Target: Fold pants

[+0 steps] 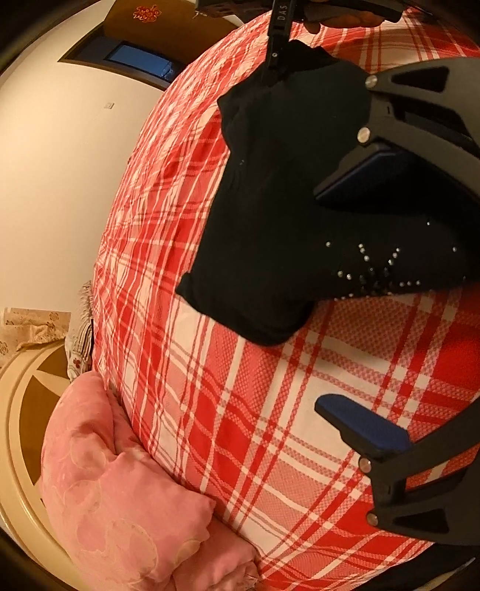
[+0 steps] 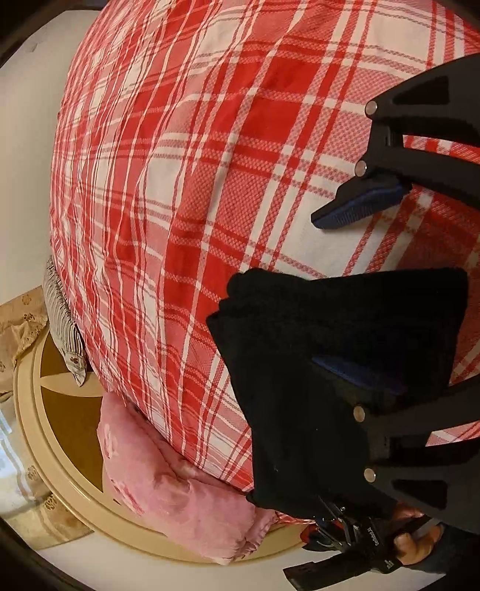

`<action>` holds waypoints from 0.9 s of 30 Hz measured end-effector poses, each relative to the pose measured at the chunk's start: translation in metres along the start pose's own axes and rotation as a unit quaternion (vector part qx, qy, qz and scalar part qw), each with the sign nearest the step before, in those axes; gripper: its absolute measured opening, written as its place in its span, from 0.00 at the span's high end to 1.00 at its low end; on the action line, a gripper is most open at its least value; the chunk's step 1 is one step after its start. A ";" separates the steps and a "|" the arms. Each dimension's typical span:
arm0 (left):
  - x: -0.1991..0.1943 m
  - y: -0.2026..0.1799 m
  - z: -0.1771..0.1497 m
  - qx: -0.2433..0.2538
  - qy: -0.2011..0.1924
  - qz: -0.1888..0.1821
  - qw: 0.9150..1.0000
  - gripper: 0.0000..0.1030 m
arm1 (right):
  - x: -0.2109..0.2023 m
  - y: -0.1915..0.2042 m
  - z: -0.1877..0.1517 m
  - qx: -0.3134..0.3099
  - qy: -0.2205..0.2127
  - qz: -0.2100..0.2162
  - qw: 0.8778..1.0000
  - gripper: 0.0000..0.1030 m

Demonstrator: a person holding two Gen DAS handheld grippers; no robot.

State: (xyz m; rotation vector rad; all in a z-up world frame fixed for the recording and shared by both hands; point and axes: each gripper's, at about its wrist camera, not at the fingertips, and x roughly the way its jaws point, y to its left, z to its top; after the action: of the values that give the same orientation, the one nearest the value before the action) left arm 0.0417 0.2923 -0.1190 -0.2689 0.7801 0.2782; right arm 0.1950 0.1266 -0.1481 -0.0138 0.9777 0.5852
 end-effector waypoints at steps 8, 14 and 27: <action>-0.035 -0.013 -0.005 0.016 -0.001 0.021 1.000 0.00 | -0.059 0.001 -0.015 0.000 -0.051 -0.029 0.998 0.31; -0.076 -0.033 -0.010 0.037 -0.029 0.006 0.999 0.00 | -0.126 0.014 -0.050 -0.030 -0.087 -0.035 0.995 0.31; -0.139 -0.078 -0.018 0.083 -0.088 -0.033 0.992 0.00 | -0.219 0.022 -0.105 -0.017 -0.167 -0.070 0.983 0.30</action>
State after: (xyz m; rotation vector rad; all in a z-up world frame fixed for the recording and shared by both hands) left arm -0.0373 0.1932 -0.0204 -0.1115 0.6141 0.1700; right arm 0.0113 0.0157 -0.0313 -0.0145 0.6348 0.4573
